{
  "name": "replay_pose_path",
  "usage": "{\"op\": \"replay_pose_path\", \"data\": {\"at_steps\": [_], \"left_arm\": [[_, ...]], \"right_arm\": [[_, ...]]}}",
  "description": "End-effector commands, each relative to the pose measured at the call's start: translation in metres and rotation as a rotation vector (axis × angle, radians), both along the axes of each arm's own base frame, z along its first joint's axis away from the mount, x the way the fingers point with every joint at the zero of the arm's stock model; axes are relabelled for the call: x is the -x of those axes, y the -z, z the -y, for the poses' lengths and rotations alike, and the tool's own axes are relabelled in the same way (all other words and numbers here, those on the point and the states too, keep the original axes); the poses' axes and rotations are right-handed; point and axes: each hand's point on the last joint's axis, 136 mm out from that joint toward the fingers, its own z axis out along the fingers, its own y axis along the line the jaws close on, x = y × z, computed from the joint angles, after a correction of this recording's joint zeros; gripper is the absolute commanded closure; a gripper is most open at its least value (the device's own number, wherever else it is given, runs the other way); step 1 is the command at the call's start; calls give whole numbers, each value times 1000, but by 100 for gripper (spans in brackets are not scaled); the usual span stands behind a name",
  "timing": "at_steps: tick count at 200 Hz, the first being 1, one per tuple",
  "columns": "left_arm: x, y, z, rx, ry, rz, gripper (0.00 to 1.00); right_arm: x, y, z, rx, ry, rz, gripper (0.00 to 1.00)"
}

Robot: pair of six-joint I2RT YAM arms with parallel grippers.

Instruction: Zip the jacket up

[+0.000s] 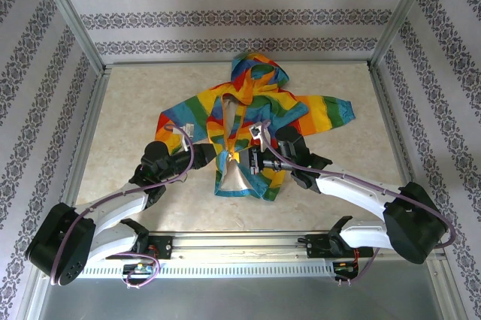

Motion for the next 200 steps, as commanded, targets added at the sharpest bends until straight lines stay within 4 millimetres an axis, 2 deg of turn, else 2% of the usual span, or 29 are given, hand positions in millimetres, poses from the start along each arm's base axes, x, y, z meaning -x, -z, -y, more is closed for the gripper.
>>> {"op": "replay_pose_path", "data": {"at_steps": [1,43,98,200], "left_arm": [[9,-16,4,45,40,61,100],[10,-15,4,41,38,61,100],[9,-2,3,-2,33,43,100],[6,1,5,4,36,38,100]], "right_arm": [[2,-10,-2,-34,-13,29,100],[2,-9,-2,-34,-15,26,100],[3,-12,-4,-45,-27,26,100],[5,-17,-11,-82,-60,34,100]]}}
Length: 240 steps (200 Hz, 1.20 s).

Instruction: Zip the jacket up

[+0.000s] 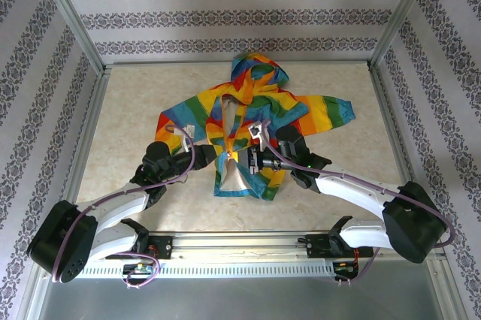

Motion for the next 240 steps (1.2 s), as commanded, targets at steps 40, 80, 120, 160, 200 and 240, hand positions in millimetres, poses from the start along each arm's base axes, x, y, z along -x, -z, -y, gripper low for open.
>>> {"op": "replay_pose_path", "data": {"at_steps": [40,80,120,160,200,240], "left_arm": [[9,-9,5,19,46,65,100],[11,-12,6,27,57,71,100],[15,-11,3,32,49,68,100],[18,-13,-2,20,28,76,100],[14,-21,-11,13,-28,104,100],[10,-21,-16,23,-63,101,100]], "right_arm": [[1,-14,-8,-66,-33,44,100],[-6,-19,-12,-88,-33,62,100],[-12,-25,-17,-114,-40,76,100],[-15,-27,-16,-126,-41,82,100],[-13,-27,-15,-130,-52,85,100],[-10,-26,-16,-137,-68,83,100]]}}
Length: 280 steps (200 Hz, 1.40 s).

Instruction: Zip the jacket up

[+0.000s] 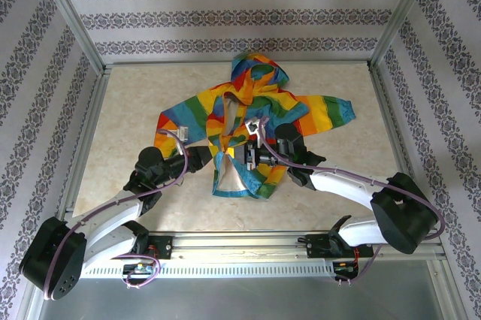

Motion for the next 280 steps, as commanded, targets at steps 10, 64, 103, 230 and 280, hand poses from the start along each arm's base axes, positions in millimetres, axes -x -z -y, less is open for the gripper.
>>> {"op": "replay_pose_path", "data": {"at_steps": [10,64,103,230,280], "left_arm": [[-3,-2,-5,0,-39,31,100],[-9,-1,-11,-2,-83,39,100],[-9,-1,-12,-1,-89,40,100],[-3,7,-9,-15,-47,26,100],[-6,0,-12,-4,-66,45,100]], "right_arm": [[1,-17,-3,-53,-32,37,100],[4,-16,-5,-58,-51,32,100],[5,-17,-6,-62,-60,33,100],[6,-19,-9,-69,-74,33,100],[9,-17,-10,-68,-85,28,100]]}}
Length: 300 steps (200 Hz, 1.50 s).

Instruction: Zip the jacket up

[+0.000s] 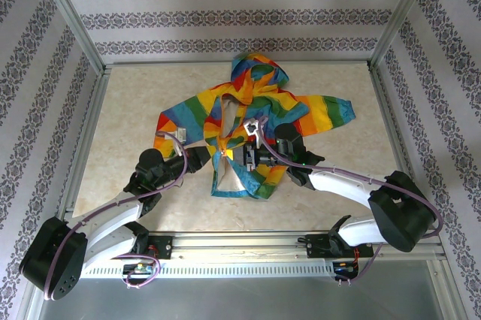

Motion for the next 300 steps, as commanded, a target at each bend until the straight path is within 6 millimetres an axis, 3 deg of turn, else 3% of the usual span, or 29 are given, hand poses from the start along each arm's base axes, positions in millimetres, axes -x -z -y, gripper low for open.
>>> {"op": "replay_pose_path", "data": {"at_steps": [1,155,216,300], "left_arm": [[1,-12,-3,9,2,65,100],[-1,-8,-3,16,-2,51,100],[4,-8,-2,22,21,54,100],[11,-9,-2,31,43,61,100]], "right_arm": [[2,-17,-5,-49,-36,49,100],[5,-19,-7,-56,-53,54,100],[4,-27,-8,-76,-54,62,100],[1,-24,-9,-69,-40,43,100]]}}
